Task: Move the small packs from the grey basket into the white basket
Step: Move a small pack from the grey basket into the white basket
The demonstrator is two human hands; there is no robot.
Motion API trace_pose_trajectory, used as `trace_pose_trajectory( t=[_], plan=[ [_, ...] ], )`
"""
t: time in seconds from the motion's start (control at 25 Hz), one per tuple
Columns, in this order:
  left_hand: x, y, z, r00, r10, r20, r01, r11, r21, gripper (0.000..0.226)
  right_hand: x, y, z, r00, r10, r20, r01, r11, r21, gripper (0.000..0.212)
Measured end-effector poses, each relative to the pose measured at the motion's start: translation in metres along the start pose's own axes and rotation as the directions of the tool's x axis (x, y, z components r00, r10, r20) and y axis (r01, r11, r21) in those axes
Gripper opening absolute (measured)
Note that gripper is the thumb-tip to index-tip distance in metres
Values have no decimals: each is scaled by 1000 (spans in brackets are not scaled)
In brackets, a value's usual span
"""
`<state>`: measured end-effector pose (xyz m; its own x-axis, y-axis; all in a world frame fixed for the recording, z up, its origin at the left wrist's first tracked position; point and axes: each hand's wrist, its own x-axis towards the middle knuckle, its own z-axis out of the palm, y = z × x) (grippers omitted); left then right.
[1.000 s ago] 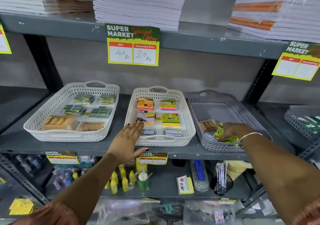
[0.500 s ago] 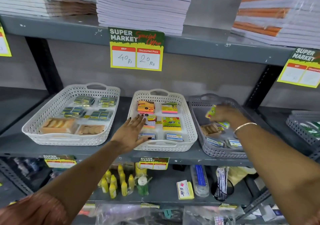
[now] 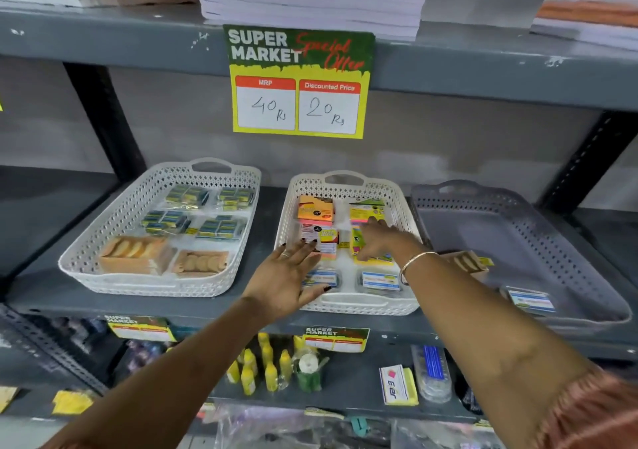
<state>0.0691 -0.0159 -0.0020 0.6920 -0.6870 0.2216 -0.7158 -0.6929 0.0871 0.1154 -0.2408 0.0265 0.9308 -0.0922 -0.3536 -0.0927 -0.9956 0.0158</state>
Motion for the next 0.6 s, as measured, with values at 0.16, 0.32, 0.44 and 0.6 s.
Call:
trace_pose_trajectory(
  t=[0.16, 0.32, 0.44, 0.6],
  plan=[
    [0, 0, -1, 1000, -1, -13, 0, 1000, -7, 98, 0, 3, 9, 1000, 27, 1, -27, 1000, -6, 77],
    [0, 0, -1, 1000, 1, -15, -1, 1000, 8, 101, -11, 8, 5, 996, -6, -91, 21, 987, 161, 85],
    [-1, 0, 0, 1000, 0, -6, 0, 1000, 18, 105, -31, 31, -10, 912, 160, -378, -43, 953, 300, 48],
    [-3, 1, -1, 1000, -3, -6, 3, 1000, 25, 109, -74, 85, -20, 845, 436, -310, -333, 882, 332, 33]
  ],
)
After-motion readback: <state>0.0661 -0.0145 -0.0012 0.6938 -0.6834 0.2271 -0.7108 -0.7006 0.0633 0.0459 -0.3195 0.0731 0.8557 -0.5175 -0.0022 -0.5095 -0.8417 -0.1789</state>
